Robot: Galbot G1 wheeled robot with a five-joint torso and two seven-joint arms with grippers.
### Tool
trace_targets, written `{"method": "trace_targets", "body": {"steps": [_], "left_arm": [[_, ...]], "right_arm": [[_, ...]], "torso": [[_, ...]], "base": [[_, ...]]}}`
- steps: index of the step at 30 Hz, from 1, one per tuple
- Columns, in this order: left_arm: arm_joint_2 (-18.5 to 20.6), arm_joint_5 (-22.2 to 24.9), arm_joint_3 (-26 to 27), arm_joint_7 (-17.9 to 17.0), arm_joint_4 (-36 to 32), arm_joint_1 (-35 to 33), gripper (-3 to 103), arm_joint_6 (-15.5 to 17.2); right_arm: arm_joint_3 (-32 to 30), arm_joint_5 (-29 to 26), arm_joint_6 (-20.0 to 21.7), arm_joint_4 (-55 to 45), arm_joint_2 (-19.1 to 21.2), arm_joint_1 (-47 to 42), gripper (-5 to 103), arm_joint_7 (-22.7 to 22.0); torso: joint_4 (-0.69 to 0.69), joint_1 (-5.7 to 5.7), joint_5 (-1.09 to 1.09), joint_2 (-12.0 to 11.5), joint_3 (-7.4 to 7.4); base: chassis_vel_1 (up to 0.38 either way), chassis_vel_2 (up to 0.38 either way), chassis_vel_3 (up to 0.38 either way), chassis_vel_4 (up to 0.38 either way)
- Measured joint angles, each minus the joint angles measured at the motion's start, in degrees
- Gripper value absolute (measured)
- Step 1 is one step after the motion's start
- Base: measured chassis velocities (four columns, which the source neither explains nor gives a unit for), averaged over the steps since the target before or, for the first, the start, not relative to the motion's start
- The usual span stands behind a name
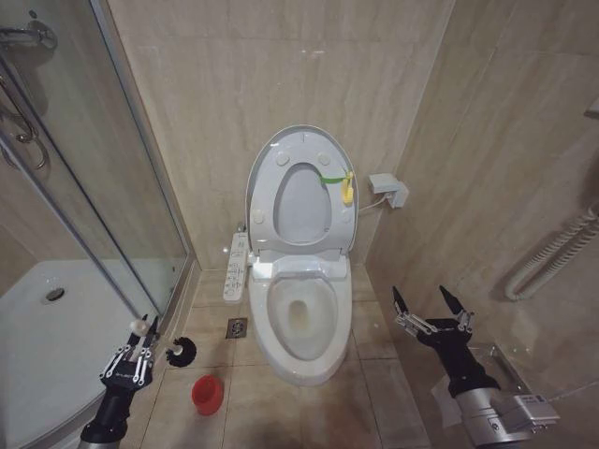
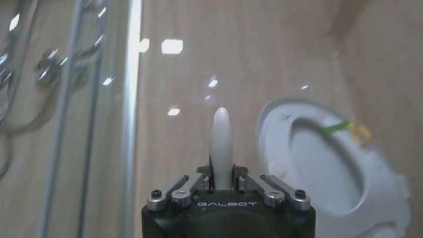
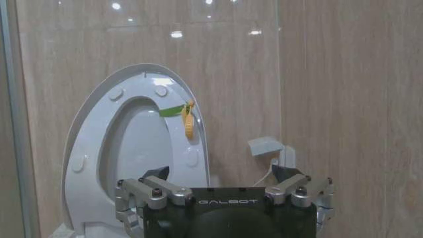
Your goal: Open the toilet lid, clean the toilet bowl with a toilet brush, close the toilet lid, and flush.
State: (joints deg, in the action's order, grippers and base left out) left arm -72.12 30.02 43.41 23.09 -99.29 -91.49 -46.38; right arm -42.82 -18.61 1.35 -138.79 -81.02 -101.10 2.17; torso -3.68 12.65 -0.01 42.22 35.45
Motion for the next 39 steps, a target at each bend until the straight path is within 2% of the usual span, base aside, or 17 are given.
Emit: {"method": "trace_targets", "body": {"steps": [1, 4, 5, 11, 21, 25, 34, 39], "left_arm": [[0.0, 0.0, 0.0, 0.0, 0.0, 0.0, 19, 0.0], [1.1, 6.0, -2.2, 2.4, 8.4, 4.1, 19, 0.4], [1.2, 6.3, -2.5, 3.1, 10.4, 5.2, 19, 0.3], [2.2, 7.2, -3.7, 5.9, 20.2, 10.9, 19, -0.5], [2.8, 8.3, -6.8, 7.4, 30.1, 16.0, 19, -0.5], [2.4, 8.2, -9.0, 8.9, 36.1, 19.3, 19, -0.5], [2.3, 8.3, -12.9, 10.2, 44.6, 24.7, 19, -0.5], [2.6, 8.4, -14.3, 10.5, 46.4, 26.5, 19, -0.5]], "right_arm": [[0.0, 0.0, 0.0, 0.0, 0.0, 0.0, 100, 0.0], [0.0, 0.0, 0.0, 0.0, 0.0, 0.0, 100, 0.0], [0.0, 0.0, 0.0, 0.0, 0.0, 0.0, 100, 0.0], [0.0, 0.0, 0.0, 0.0, 0.0, 0.0, 100, 0.0], [0.0, 0.0, 0.0, 0.0, 0.0, 0.0, 100, 0.0], [0.0, 0.0, 0.0, 0.0, 0.0, 0.0, 100, 0.0], [0.0, 0.0, 0.0, 0.0, 0.0, 0.0, 100, 0.0], [0.0, 0.0, 0.0, 0.0, 0.0, 0.0, 100, 0.0]], "torso": [[0.0, 0.0, 0.0, 0.0, 0.0], [0.02, 0.0, -0.01, 0.0, 0.0], [0.01, 0.0, 0.0, 0.0, 0.0], [0.02, 0.0, 0.01, 0.0, 0.0], [0.02, 0.0, 0.01, 0.0, 0.0], [0.01, 0.0, 0.01, 0.0, 0.0], [0.01, 0.0, 0.01, 0.0, 0.0], [0.01, 0.0, 0.01, 0.0, 0.0]], "base": [[0.0, 0.0, 0.0, 0.0], [0.0, 0.0, 0.0, 0.0], [0.0, 0.0, 0.0, 0.0], [0.0, 0.0, 0.0, 0.0], [0.0, 0.0, 0.0, 0.0], [0.0, 0.0, 0.0, 0.0], [0.0, 0.0, 0.0, 0.0], [0.0, 0.0, 0.0, 0.0]]}}
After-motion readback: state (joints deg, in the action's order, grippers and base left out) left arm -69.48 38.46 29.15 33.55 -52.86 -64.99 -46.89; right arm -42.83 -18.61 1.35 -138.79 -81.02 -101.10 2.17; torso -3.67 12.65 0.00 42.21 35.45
